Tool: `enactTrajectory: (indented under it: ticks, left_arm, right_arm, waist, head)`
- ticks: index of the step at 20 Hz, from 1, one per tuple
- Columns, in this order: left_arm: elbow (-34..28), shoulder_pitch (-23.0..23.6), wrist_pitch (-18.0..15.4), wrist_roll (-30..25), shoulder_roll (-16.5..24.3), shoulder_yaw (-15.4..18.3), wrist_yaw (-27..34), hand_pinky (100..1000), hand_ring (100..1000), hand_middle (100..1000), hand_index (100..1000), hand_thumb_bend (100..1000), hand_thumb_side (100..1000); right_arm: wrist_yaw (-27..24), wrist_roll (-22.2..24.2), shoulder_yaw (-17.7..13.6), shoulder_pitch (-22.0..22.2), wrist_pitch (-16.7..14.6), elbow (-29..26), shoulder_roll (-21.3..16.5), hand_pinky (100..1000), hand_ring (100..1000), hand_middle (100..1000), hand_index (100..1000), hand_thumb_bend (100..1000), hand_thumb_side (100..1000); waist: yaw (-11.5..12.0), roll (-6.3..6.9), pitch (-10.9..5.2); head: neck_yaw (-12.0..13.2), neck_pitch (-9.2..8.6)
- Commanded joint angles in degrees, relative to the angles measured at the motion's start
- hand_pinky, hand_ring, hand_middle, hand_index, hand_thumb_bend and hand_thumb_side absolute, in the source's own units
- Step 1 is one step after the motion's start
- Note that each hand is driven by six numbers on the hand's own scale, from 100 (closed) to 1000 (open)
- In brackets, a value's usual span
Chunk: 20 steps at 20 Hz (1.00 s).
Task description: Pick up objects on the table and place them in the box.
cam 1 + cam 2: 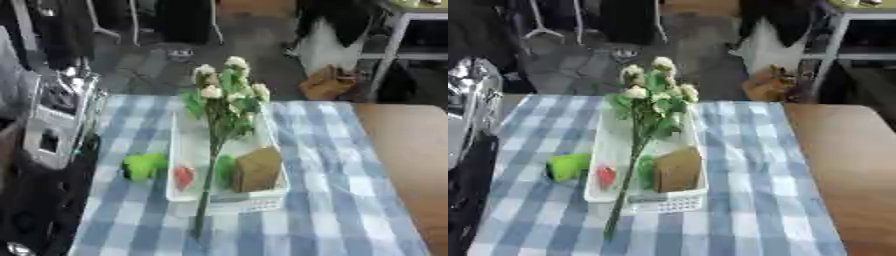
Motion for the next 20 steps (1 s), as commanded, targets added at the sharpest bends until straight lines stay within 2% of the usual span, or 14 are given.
enactTrajectory:
  ticks: [1,12,14,15,19,20]
  left_arm:
    - [-0.69,-0.74,-0.14,0.15,0.13,0.52,0.16,633,829,859,931,100,714]
    - [-0.69,-0.66,0.04,0.0,0.14,0.55,0.04,634,831,860,931,100,710]
    - [-0.69,-0.83,0.9,-0.57,0.19,1.04,-1.58,651,861,882,952,100,695]
    - [-0.69,-0.7,2.29,-1.4,0.77,1.61,-3.89,666,905,910,981,100,677]
    - [-0.51,-0.87,9.64,-4.74,4.16,2.41,-13.43,696,965,946,1000,100,627]
    - [-0.5,-0.96,11.41,-5.79,5.37,2.41,-15.5,723,988,964,1000,100,559]
  right_arm:
    - [-0.37,0.33,0.1,-0.99,0.02,-0.85,-0.49,613,590,564,624,100,652]
    - [-0.47,0.46,0.08,-0.93,0.07,-0.85,-0.46,613,590,564,626,100,650]
    - [-0.4,0.21,-0.15,-0.95,0.22,-0.85,-0.69,613,590,564,625,100,648]
    - [-0.34,0.05,-0.25,-0.98,0.31,-0.85,-0.87,613,591,564,624,100,649]
    - [-0.2,-0.45,-0.29,-1.11,0.56,-0.85,-1.29,612,593,564,623,100,649]
    - [-0.16,-0.58,-0.29,-1.16,0.62,-0.85,-1.35,612,593,565,623,100,647]
  waist:
    - [0.05,-0.63,-0.65]
    - [-0.06,-0.64,-0.68]
    - [-0.04,-0.69,-0.73]
    - [0.05,-0.66,-0.85]
    - [-0.02,-0.32,-1.36]
    - [-0.1,-0.23,-1.47]
  head:
    - [0.1,0.03]
    - [-0.38,-0.46]
    - [-1.15,-0.61]
    - [-1.75,-0.71]
    - [-2.66,-0.47]
    - [-2.71,-0.41]
